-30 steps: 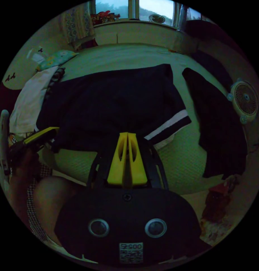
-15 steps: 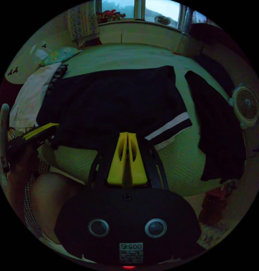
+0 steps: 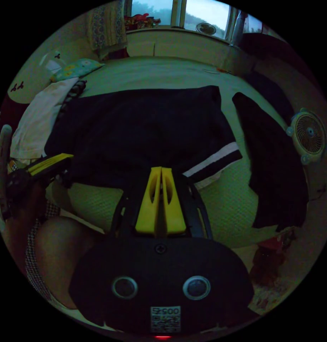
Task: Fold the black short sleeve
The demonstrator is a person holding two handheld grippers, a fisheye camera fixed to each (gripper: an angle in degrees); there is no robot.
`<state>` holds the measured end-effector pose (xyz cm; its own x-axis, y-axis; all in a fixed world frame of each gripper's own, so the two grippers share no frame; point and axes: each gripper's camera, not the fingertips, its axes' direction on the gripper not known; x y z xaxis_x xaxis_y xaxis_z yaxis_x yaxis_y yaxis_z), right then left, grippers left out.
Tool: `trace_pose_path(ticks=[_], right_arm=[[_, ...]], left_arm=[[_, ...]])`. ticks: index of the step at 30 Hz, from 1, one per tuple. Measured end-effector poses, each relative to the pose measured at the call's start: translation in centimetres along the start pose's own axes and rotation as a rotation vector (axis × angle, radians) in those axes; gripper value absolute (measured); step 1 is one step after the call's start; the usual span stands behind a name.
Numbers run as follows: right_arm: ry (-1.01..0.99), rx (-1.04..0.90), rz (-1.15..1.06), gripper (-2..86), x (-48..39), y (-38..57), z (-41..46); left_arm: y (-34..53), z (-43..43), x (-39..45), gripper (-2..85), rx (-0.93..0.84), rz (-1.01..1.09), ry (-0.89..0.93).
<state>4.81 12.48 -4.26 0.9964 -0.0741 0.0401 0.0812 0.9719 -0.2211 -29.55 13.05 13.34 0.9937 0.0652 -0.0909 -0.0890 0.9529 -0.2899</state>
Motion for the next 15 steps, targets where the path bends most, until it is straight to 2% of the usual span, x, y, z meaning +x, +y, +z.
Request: trace_pose_path(ticks=[15], right_arm=[[-0.009,-0.003,0.000,-1.4,4.6,-4.0,-1.4]], left_arm=[[-1.9,-3.0,4.0,1.3,0.011,-0.036,0.069]])
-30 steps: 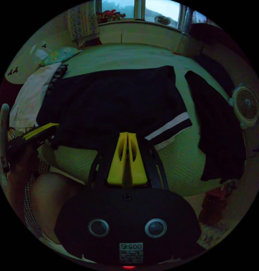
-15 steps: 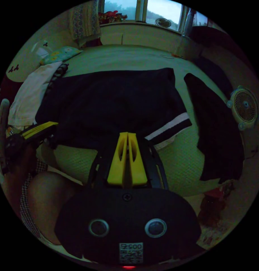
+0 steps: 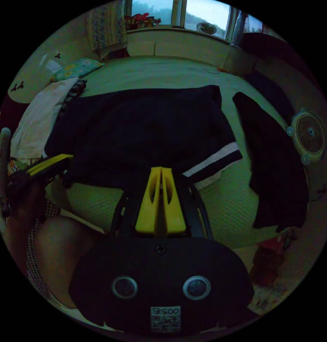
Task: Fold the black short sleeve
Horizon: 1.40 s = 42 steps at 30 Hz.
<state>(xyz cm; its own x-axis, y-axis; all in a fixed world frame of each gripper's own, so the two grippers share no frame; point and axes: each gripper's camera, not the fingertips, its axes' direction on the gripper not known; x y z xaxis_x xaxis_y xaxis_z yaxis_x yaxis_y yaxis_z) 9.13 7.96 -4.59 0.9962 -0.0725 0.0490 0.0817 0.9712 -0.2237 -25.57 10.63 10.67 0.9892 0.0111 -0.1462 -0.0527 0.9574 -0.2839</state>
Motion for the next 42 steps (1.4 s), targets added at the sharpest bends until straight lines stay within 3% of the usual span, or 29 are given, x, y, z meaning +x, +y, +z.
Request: trace_pose_path(ticks=[11,16,24,28,31,35,39,42], right_arm=[[-0.027,-0.028,-0.038,-1.1,4.0,-4.3,-1.5],[-0.216,0.015,-0.107,1.9,7.6,-6.6,-4.0],[-0.119,0.154,-0.123,5.7,16.6,-13.9,-11.5],[-0.078,0.163,-0.114,4.5,19.3,-17.3,-12.6],[-0.064,0.163,-0.125,3.1,20.2,-19.6,-12.1],[-0.125,0.153,-0.092,4.6,21.1,-22.8,-10.7],[-0.218,0.086,-0.073,9.1,22.1,-26.5,-8.7],[-0.284,0.072,-0.035,10.7,22.9,-29.0,-7.6]], left_arm=[[-1.7,-3.0,4.1,1.0,0.023,0.019,-0.033],[-2.8,-7.3,6.2,0.8,0.179,0.051,-0.041],[-6.4,-12.0,14.3,5.0,0.302,0.231,0.241],[-7.6,-11.9,19.9,12.1,0.273,0.383,0.323],[-8.4,-10.6,22.3,13.7,0.212,0.406,0.409],[-9.1,-8.2,24.2,15.4,0.143,0.397,0.385],[-9.7,-5.6,24.5,14.6,0.021,0.354,0.368],[-9.3,-5.1,23.7,10.0,0.055,0.307,0.313]])
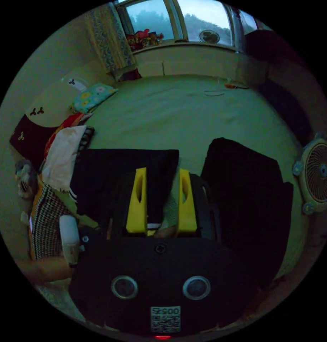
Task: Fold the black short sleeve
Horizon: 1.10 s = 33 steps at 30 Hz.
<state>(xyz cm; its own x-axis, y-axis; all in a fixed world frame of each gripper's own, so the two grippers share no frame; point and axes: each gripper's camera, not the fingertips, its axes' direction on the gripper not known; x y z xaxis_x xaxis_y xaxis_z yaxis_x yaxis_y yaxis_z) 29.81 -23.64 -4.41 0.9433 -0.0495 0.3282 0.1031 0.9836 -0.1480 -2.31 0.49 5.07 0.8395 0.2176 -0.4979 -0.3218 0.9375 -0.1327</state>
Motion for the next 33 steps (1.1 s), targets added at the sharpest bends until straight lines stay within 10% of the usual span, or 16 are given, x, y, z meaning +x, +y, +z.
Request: trace_pose_path(ticks=[19,33], right_arm=[[-0.187,-0.144,0.232,-0.4,-0.4,-9.5,8.4],[0.059,-0.150,-0.075,-1.1,-21.7,-15.7,6.1]], left_arm=[[6.2,-5.5,-8.5,5.1,0.148,-0.010,0.151],[16.8,-15.7,-19.8,5.3,0.311,-0.092,0.176]])
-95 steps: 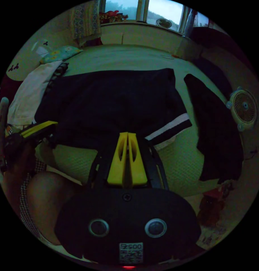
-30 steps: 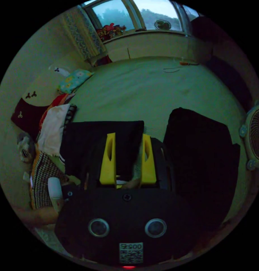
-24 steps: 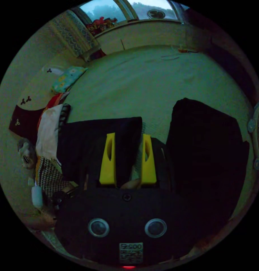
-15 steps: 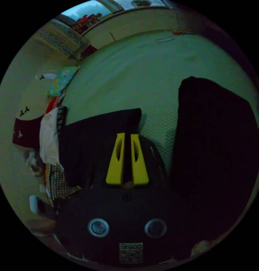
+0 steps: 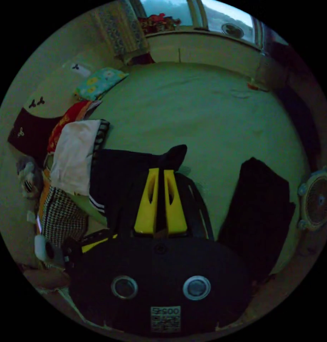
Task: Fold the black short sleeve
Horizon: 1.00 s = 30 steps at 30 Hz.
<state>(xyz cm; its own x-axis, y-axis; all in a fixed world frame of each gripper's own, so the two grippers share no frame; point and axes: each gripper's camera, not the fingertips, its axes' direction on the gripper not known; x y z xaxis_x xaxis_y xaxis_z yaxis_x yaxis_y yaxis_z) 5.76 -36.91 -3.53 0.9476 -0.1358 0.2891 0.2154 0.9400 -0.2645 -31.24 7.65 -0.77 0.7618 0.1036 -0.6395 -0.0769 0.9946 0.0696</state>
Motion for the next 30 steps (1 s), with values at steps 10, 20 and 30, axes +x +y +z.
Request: trace_pose_path(ticks=[10,20,30], right_arm=[[0.079,-0.066,-0.114,-1.1,-18.1,-3.7,5.1],[-0.122,-0.085,-0.202,8.8,-26.1,-3.9,11.2],[-0.218,-0.036,-0.272,12.8,-24.1,6.8,8.7]], left_arm=[[7.6,-10.6,-12.3,5.4,0.067,-0.195,-0.095],[15.3,-16.5,-23.0,7.6,-0.033,-0.381,-0.279],[18.1,-18.6,-27.0,7.7,-0.070,-0.378,-0.324]])
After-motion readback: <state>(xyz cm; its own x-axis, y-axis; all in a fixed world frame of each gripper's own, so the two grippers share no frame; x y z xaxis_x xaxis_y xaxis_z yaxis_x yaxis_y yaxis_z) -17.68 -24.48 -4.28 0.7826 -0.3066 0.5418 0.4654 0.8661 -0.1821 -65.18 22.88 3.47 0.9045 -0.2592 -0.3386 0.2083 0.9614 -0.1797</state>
